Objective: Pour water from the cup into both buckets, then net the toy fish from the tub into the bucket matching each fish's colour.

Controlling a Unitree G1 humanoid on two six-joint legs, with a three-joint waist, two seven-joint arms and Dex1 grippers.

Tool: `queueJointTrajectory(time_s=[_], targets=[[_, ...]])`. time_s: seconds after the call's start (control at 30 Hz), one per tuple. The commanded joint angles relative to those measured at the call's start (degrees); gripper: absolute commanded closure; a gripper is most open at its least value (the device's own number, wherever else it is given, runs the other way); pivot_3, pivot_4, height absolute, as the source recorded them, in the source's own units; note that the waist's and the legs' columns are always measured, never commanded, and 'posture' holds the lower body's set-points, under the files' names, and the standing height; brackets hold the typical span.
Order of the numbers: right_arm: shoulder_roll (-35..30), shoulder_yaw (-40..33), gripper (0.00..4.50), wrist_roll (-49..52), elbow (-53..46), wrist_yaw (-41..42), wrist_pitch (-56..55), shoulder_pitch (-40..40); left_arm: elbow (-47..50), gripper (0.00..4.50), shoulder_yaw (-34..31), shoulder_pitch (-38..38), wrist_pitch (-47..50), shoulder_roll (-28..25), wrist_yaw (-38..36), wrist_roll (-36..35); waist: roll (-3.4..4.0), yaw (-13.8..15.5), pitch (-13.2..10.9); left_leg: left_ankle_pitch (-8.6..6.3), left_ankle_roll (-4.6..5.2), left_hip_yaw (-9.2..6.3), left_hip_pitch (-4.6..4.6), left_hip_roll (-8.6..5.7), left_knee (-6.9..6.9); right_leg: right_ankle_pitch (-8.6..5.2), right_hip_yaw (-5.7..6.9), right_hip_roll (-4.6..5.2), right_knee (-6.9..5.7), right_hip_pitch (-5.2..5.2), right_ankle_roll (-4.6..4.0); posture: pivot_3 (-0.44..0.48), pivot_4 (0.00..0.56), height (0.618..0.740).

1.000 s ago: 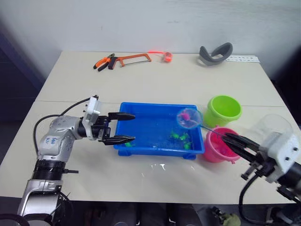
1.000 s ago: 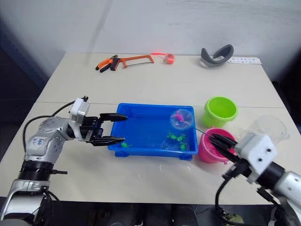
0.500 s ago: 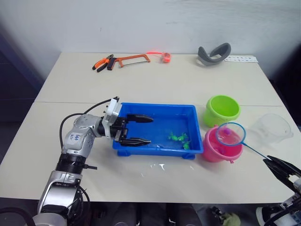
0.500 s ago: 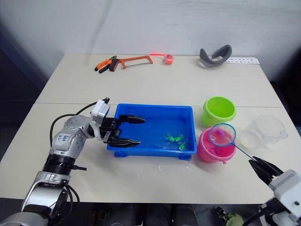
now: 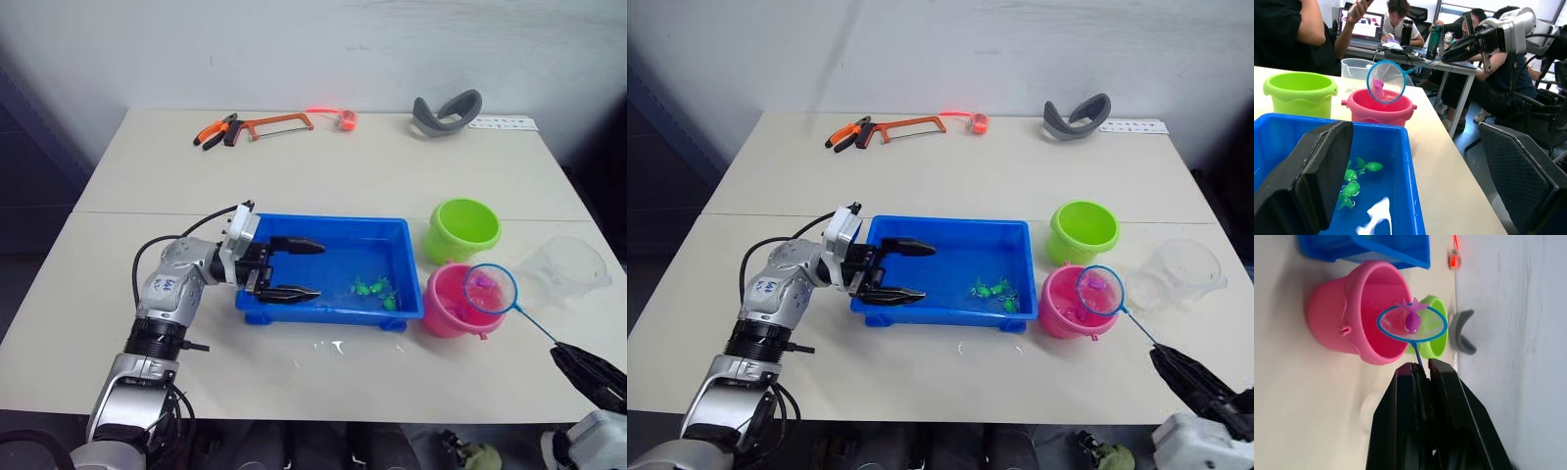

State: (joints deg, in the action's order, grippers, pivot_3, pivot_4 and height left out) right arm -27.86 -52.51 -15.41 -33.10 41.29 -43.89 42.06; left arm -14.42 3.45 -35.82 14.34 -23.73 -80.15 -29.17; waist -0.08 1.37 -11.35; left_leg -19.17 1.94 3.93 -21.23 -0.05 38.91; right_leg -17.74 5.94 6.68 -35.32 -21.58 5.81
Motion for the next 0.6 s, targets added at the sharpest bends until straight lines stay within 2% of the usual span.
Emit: queueJointTrajectory(time_s=[0.03, 0.3, 0.4, 0.47, 0.53, 0.6], targets=[[-2.1, -2.3, 4.50, -6.7, 1.4, -3.9, -7.2, -0.7, 1.1, 0.05, -0.4, -1.5, 0.2, 0.1, 0.2, -0.3, 0.00, 0.0, 0.0, 0.00, 0.00, 0.00, 0.00, 0.00, 0.00, 0.00, 0.00, 0.00, 0.00, 0.00, 0.00, 0.000, 0.150, 0.740], [-5.7, -7.2, 4.50, -18.4, 5.8, -13.6, -13.4, -5.5, 1.9, 0.05, -0.9, -1.6, 1.0, 0.0, 1.1, -0.6, 0.00, 0.0, 0.0, 0.02, -0.02, 0.00, -0.01, -0.01, 0.04, -0.01, 0.01, -0.05, -0.09, 0.02, -0.01, 0.000, 0.150, 0.740], [-7.6, -8.3, 4.50, -18.6, 8.9, -16.5, -13.8, -5.8, 2.0, 0.05, -1.2, -1.6, 1.1, 0.1, 1.6, -0.8, 0.00, 0.0, 0.0, 0.03, -0.01, 0.00, -0.01, -0.02, 0.05, -0.01, 0.00, -0.04, -0.08, 0.02, -0.01, 0.000, 0.150, 0.740], [-8.7, -7.2, 4.50, -12.8, 10.4, -16.7, -11.2, -5.2, 2.1, 0.05, -1.5, -1.6, 1.3, 0.1, 2.0, -0.9, 0.00, -0.1, 0.0, 0.03, 0.00, -0.01, -0.01, -0.02, 0.05, -0.01, 0.00, -0.04, -0.07, 0.03, -0.01, 0.000, 0.150, 0.740], [-10.4, -3.3, 4.50, -1.4, 9.5, -13.6, -4.6, -3.0, 2.2, 0.05, -1.9, -1.4, 1.6, 0.0, 2.5, -1.2, 0.01, -0.1, 0.0, 0.04, 0.00, -0.01, 0.00, 0.00, 0.05, -0.01, 0.00, -0.03, -0.07, 0.03, -0.01, 0.000, 0.150, 0.740], [-12.0, 2.1, 4.50, 13.9, 4.4, -9.2, 6.9, 0.5, 2.3, 0.05, -2.6, -1.1, 1.9, -0.2, 3.2, -1.5, 0.01, -0.2, 0.0, 0.04, 0.01, -0.02, 0.00, 0.05, 0.07, -0.01, 0.00, 0.01, -0.09, 0.07, -0.02, 0.000, 0.150, 0.740]])
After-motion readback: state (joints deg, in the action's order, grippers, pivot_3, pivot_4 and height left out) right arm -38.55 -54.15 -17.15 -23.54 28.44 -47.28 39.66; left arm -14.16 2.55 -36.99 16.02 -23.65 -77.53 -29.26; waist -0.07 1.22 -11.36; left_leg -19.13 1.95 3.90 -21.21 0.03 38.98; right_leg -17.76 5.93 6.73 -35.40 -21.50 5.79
